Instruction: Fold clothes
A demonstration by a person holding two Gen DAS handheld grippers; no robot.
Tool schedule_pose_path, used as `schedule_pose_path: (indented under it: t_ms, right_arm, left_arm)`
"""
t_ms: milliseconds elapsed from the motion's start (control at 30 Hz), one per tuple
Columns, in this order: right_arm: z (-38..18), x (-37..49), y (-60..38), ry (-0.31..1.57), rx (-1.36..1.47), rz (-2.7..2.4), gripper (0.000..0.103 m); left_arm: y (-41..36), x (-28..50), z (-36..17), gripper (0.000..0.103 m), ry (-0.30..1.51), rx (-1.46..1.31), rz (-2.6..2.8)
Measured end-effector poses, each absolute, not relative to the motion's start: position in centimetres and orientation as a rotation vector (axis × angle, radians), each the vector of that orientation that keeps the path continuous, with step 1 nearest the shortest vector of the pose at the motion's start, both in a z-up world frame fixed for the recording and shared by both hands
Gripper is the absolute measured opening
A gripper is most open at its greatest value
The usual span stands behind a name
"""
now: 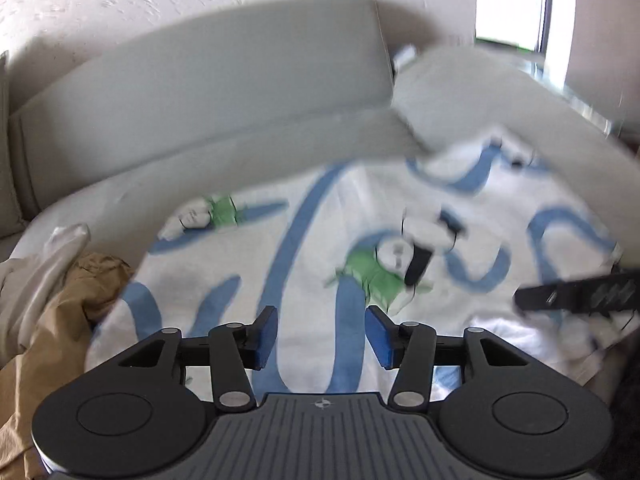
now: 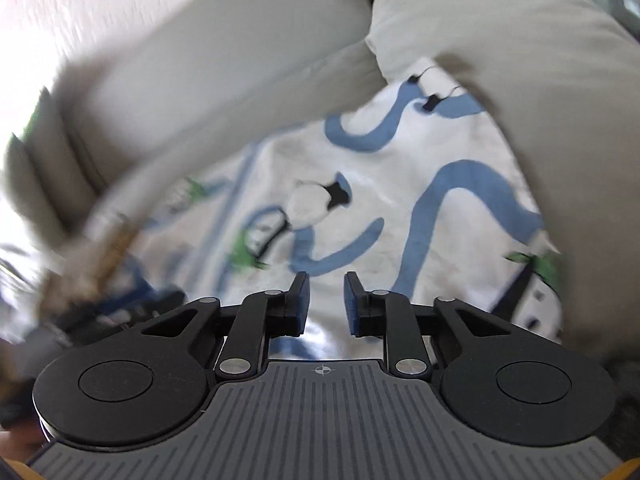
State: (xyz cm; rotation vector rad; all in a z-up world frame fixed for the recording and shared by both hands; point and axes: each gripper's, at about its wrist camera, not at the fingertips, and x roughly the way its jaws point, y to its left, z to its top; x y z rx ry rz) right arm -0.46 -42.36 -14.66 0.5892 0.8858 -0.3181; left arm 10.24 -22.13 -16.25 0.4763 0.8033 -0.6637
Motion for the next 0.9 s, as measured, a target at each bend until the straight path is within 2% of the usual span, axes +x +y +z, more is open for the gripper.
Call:
schedule_pose_path:
  t_ms: [33,133,200,333,433,500,567,633,667,700,767,833,867,900]
  right_arm:
    - [-15.6,0.3,-41.8,0.934,0.561,-0.331,0.029]
    - [-15.3,-1.4,-41.1,0.967,0.549,-0.285,0.031]
    - [-14.4,-3.1,-41.1,0.982,0.559,-0.242,0.035]
    - [-13.5,-5.9,-42.7,0.888,0.706,-0.276,0.040]
    - [-12.8,-8.0,-43.8,0.814,0.814,-0.301,0.039]
    - [-13.8,-7.2,-43.4,0.807,0.858,-0.277,0.039]
    - [-15.1,-5.8,-42.5,0.827,0.858,-0.273,0.039]
    - [-15.4,-6.2,-42.7,0.817,0.877,-0.313,0.035]
    - [-15.2,-6.8,-43.1,0.803,0.895,-0.340,0.028]
    - [-15.1,-7.3,-43.5,0.789,0.913,-0.366,0.028]
    - [-14.8,-8.4,-44.2,0.760,0.948,-0.419,0.041]
    - [-14.5,-9.5,-44.9,0.730,0.982,-0.472,0.045]
    - [-14.3,-10.1,-45.3,0.715,1.000,-0.499,0.055]
    - [-14.2,-10.6,-45.7,0.700,1.017,-0.525,0.061]
  left_arm:
    - [-22.2,10.0,-17.0,0.048,0.841,0.542,-0.670]
    - [-19.7,7.9,-16.5,0.049,0.778,0.618,-0.742]
    - [-18.0,7.3,-15.7,0.049,0.764,0.597,-0.734]
    - [-17.9,6.6,-13.6,0.048,0.734,0.429,-0.729]
    - [-20.7,5.8,-13.5,0.051,0.713,0.371,-0.775]
    - [-23.0,5.6,-14.7,0.057,0.731,0.383,-0.796]
    - [-24.3,5.8,-16.7,0.054,0.790,0.426,-0.772]
    - [-23.7,5.4,-17.6,0.055,0.818,0.445,-0.743]
    - [-23.0,5.1,-17.2,0.055,0.823,0.443,-0.755]
    - [-22.3,4.9,-16.8,0.054,0.834,0.446,-0.767]
    - [-20.2,4.7,-15.6,0.054,0.833,0.396,-0.771]
    - [-18.3,4.8,-14.6,0.055,0.837,0.314,-0.736]
    - [-17.4,5.0,-14.1,0.055,0.838,0.268,-0.714]
    - [-16.9,5.1,-13.6,0.055,0.838,0.227,-0.694]
